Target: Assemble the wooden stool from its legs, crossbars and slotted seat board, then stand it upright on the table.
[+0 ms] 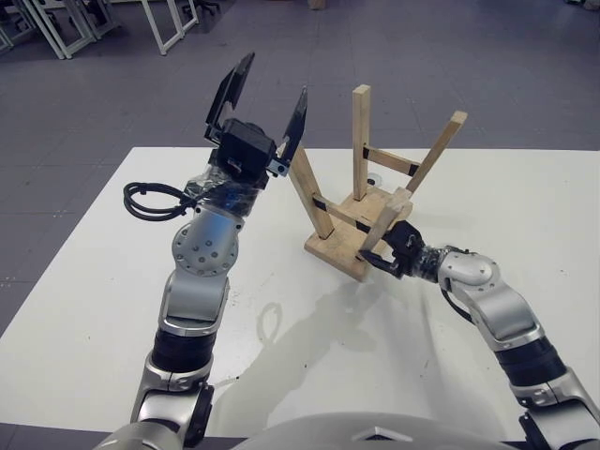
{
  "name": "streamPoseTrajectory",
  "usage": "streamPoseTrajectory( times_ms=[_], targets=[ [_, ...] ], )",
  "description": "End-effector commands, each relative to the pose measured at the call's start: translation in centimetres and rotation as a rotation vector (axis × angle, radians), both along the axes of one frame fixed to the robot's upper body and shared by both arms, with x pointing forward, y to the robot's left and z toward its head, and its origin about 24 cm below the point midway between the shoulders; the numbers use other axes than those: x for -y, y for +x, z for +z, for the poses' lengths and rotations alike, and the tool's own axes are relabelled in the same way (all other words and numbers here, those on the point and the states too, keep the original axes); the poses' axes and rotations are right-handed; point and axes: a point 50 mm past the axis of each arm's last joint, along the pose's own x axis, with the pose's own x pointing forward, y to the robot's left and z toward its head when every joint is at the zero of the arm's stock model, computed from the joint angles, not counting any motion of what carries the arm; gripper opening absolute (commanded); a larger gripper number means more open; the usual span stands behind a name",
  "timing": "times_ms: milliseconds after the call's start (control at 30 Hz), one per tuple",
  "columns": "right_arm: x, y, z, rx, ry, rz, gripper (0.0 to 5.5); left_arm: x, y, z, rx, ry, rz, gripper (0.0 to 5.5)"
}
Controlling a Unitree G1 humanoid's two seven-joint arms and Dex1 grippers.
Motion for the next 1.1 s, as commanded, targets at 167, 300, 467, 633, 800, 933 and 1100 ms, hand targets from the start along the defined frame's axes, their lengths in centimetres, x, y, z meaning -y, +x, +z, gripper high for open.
streamPoseTrajectory(
  times_ms=[167,300,467,633,800,933,1100],
  targets=[
    [2.9,-0.8,0.7,-0.066,-0.112,0.018,3.79,-1.9,-0.2,-1.6,-0.049,0.024,0.088,3.22],
    [5.7,2.2,2.7,0.026,-0.147,-0.157,3.79,-3.8,-0.4,-1.7,-0.029,0.008,0.192,3.22],
    [2.4,3.3,4.1,0.074,-0.007,-0.11,3.79,-4.1,-0.2,-1.0,-0.015,-0.002,0.184,3.22],
    [-3.0,-0.3,6.4,0.049,0.167,0.126,3.79,-3.9,0.4,3.0,0.051,-0.037,0.108,3.22],
    [-2.4,0.2,7.4,0.073,0.148,0.082,3.79,-5.2,1.1,7.7,0.08,-0.092,0.05,3.22],
    [-2.7,-0.3,10.7,0.136,0.265,0.078,3.79,-5.9,1.6,10.9,0.006,-0.304,-0.11,3.22],
    [-3.7,-0.9,18.0,0.282,0.547,0.038,3.79,-3.3,1.0,12.1,-0.129,-0.451,-0.32,3.22]
  ],
)
